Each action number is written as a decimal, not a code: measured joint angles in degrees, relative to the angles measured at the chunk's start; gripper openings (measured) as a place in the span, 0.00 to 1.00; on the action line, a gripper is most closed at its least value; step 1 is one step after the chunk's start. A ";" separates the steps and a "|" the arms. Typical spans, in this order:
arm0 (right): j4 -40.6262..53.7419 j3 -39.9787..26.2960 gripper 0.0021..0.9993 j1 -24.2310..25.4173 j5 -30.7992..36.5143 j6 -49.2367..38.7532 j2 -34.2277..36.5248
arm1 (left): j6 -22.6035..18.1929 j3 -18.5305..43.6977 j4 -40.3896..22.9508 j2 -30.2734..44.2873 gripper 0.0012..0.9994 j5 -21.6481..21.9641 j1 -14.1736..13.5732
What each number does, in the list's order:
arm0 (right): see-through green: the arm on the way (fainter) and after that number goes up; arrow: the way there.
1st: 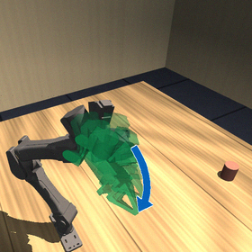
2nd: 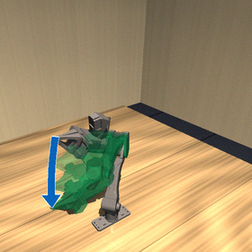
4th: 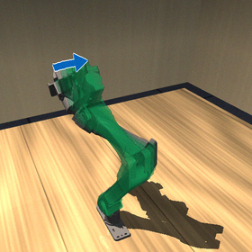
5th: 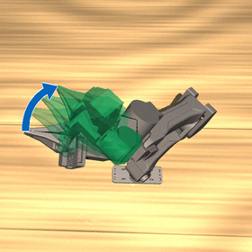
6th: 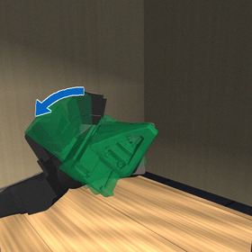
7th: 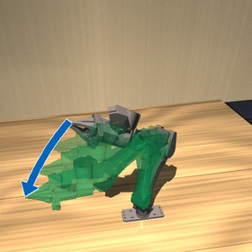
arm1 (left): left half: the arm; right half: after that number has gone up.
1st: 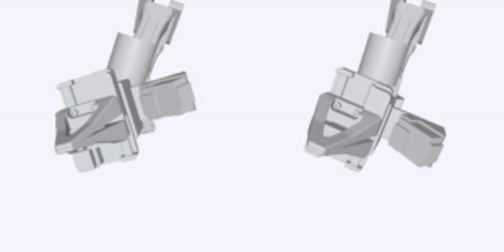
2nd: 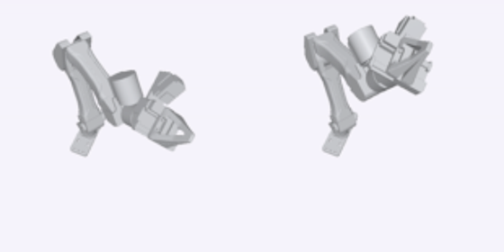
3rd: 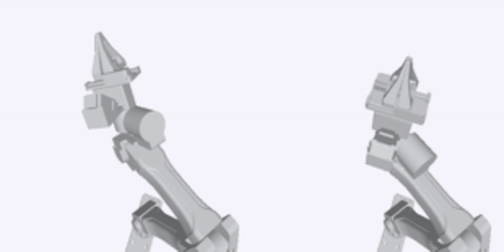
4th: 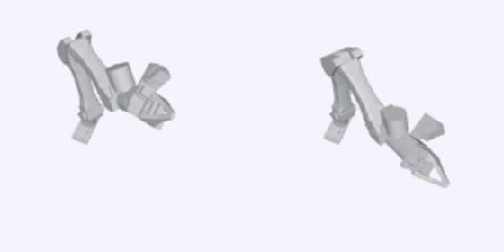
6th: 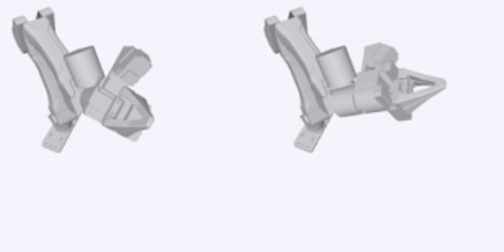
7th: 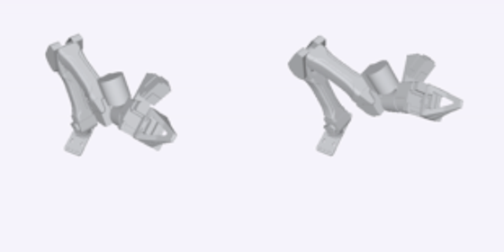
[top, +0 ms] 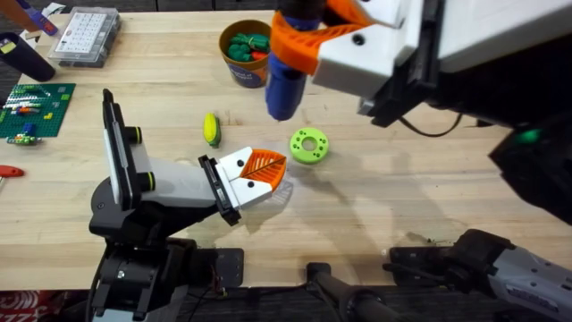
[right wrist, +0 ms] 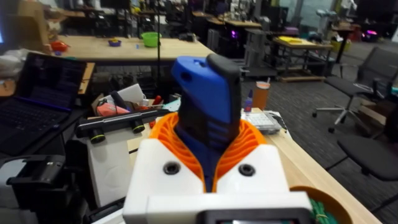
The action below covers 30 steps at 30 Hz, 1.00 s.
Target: Pick up the gripper from the table and insert it into the empty holder that is missing its gripper. Then pick up a screw, insert it into the mounting hole, and use the screwdriver to tighten it. Finally, clean up the table by picking up the vegetable and placing it into the bucket.
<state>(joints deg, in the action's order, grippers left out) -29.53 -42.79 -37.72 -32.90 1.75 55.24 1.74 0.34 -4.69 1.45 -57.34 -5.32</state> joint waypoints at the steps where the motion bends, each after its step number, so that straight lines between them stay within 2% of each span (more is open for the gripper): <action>1: 0.19 0.13 0.04 -0.20 0.03 -0.04 0.39 | 0.00 0.00 -0.17 -0.02 0.02 -0.02 0.00; 6: 2.26 0.90 0.04 -0.08 0.06 0.19 1.17 | 0.00 0.00 -0.21 -0.02 0.02 -0.02 0.00; 13: -4.41 0.94 0.03 -0.08 -3.17 1.60 1.23 | 0.00 0.00 -0.21 -0.02 0.02 -0.04 0.00; 17: -4.25 0.00 0.04 -0.08 -5.43 4.34 1.58 | 0.00 0.00 -0.21 -0.02 0.02 -0.04 0.00; 30: -2.33 -18.71 0.03 0.01 -20.59 10.08 15.55 | 0.00 0.00 -0.21 -0.02 0.02 -0.04 0.00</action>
<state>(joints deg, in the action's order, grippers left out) -31.86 -61.50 -37.71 -53.49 11.84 70.79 1.74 0.34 -4.91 1.43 -57.39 -5.32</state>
